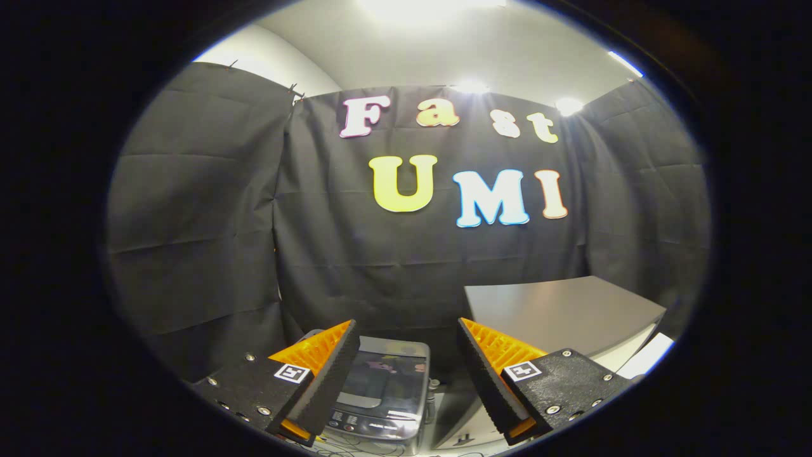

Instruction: Put the clothes into the washing machine and then close the washing machine lid.

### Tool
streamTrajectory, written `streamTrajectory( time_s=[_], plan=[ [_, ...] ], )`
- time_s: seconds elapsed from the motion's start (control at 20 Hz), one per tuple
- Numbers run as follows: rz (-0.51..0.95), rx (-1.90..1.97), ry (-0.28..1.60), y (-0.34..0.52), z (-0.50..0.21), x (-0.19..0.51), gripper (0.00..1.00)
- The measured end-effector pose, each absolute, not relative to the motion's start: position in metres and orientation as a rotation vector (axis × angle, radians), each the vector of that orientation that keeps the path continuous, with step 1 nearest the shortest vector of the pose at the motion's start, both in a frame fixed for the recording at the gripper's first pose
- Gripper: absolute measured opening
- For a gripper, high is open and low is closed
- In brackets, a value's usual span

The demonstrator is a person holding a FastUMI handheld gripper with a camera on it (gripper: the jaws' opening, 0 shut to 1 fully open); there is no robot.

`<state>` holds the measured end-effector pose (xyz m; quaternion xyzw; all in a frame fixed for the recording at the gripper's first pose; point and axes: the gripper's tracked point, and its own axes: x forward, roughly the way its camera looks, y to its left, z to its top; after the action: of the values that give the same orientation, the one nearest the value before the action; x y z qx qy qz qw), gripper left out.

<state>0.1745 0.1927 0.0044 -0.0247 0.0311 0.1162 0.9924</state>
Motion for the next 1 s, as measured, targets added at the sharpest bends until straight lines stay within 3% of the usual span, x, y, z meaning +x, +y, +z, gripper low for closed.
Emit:
streamTrajectory(
  time_s=[1.0],
  plan=[
    [0.058, -0.043, -0.028, -0.034, 0.061, 0.06, 0.96]
  ],
)
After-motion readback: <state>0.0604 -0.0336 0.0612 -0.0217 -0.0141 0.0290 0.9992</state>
